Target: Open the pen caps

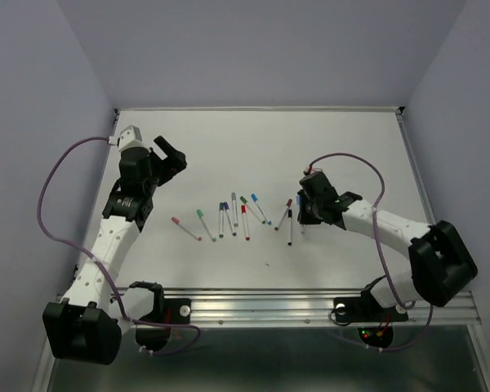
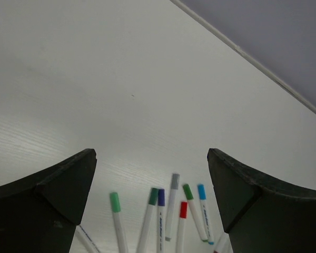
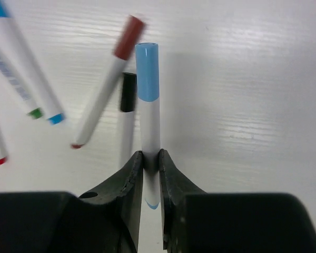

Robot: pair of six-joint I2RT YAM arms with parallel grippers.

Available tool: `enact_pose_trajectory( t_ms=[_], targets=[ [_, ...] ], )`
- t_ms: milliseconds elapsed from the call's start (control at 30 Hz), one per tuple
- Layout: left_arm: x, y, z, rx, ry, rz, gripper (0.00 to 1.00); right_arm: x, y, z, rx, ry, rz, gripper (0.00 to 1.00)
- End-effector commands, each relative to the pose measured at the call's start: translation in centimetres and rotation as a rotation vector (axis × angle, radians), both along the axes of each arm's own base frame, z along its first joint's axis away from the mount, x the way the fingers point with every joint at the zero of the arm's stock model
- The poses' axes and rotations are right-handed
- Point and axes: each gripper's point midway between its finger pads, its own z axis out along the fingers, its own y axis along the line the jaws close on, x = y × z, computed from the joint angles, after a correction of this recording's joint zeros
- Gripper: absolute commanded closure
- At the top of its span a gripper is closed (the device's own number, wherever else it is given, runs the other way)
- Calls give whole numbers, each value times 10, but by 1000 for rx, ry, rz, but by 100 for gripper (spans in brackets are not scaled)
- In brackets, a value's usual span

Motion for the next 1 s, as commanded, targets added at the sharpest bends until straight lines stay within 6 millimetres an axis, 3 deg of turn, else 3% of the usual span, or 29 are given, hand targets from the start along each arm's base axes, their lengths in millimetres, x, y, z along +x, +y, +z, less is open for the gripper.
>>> enact_pose_trajectory(
  t_ms=[0, 100, 233, 367, 467, 667, 967],
  targets=[
    [-8, -69, 38, -115, -170, -398, 1, 26, 55, 102, 273, -357, 285, 99],
    [-23, -106, 54, -197, -252, -585, 1, 10, 81, 145, 417, -454, 473, 99],
    [-42, -145, 70, -230, -311, -726, 1, -10, 108, 174, 554, -483, 660, 99],
    [-57, -174, 83, -271, -351, -819, 1, -20, 122, 182, 628, -452, 738, 99],
    [-61, -190, 79, -298, -337, -852, 1, -20, 131, 191, 679, -457, 763, 99],
    [-62, -211, 64, -317, -286, -891, 2, -20, 143, 199, 751, -423, 775, 99],
    [-61, -235, 62, -325, -262, -936, 3, -14, 153, 212, 792, -442, 787, 99]
  ],
)
